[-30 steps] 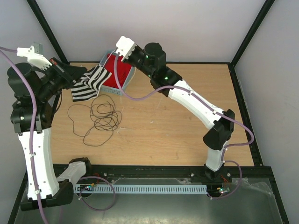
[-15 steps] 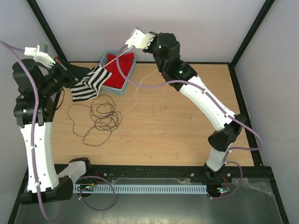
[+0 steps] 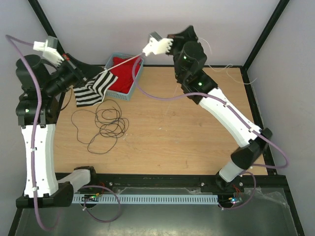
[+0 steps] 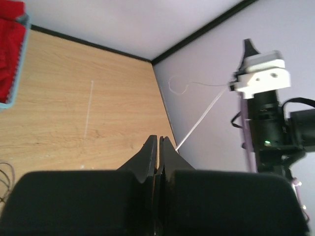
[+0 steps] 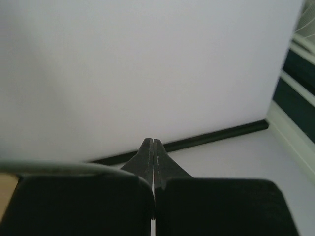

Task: Zip-tie the wires
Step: Pick up the cable at the center of the board, then place the cable at the center of the board.

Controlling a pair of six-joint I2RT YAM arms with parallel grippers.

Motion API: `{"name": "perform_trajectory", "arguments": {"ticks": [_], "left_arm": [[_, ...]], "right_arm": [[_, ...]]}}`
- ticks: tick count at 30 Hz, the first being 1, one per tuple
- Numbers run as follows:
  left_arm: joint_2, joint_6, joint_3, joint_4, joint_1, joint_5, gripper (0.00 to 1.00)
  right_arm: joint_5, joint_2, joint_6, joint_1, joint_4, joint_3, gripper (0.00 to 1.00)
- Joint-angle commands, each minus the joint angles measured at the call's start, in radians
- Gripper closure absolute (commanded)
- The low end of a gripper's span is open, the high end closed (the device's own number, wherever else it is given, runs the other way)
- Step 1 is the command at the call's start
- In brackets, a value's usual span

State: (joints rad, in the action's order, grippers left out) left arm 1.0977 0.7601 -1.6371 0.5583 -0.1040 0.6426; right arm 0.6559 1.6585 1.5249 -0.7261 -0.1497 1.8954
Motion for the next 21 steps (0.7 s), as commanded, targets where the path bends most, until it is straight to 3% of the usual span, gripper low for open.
{"name": "perform_trajectory", "arguments": {"ticks": [1,4,8,14,16,18,19,20,21], "left_arm": [[0.031,-0.028,0.041,-0.008,0.129,-0.061,1.0],[0.049,-0.045,0.092,-0.01,0.227,-0.12,1.0],[0.039,-0.052,0.207,-0.019,0.291,-0.21,1.0],[0.005,0.002,0.483,-0.078,0.362,-0.272,1.0],[-0.009,0.022,0.562,-0.114,0.378,-0.298,1.0],[-0.017,0.041,0.624,-0.152,0.38,-0.313,1.0],[-0.017,0.048,0.647,-0.174,0.38,-0.314,1.0],[-0.015,0.053,0.664,-0.193,0.38,-0.311,1.0],[-0.012,0.055,0.674,-0.205,0.381,-0.307,1.0]], "right_arm": [[0.084,-0.183,-0.052,0.1,-0.079,-0.273,1.0],[0.092,-0.283,-0.18,0.143,-0.061,-0.503,1.0],[0.003,-0.408,-0.419,0.145,0.094,-0.791,1.0],[-0.004,-0.51,-0.614,0.139,0.173,-1.164,1.0],[0.001,-0.535,-0.624,0.138,0.187,-1.229,0.88],[-0.007,-0.579,-0.624,0.115,0.192,-1.245,0.62],[-0.028,-0.6,-0.64,0.108,0.206,-1.225,0.54],[-0.06,-0.62,-0.663,0.103,0.233,-1.209,0.46],[-0.112,-0.64,-0.687,0.102,0.26,-1.181,0.45]]}}
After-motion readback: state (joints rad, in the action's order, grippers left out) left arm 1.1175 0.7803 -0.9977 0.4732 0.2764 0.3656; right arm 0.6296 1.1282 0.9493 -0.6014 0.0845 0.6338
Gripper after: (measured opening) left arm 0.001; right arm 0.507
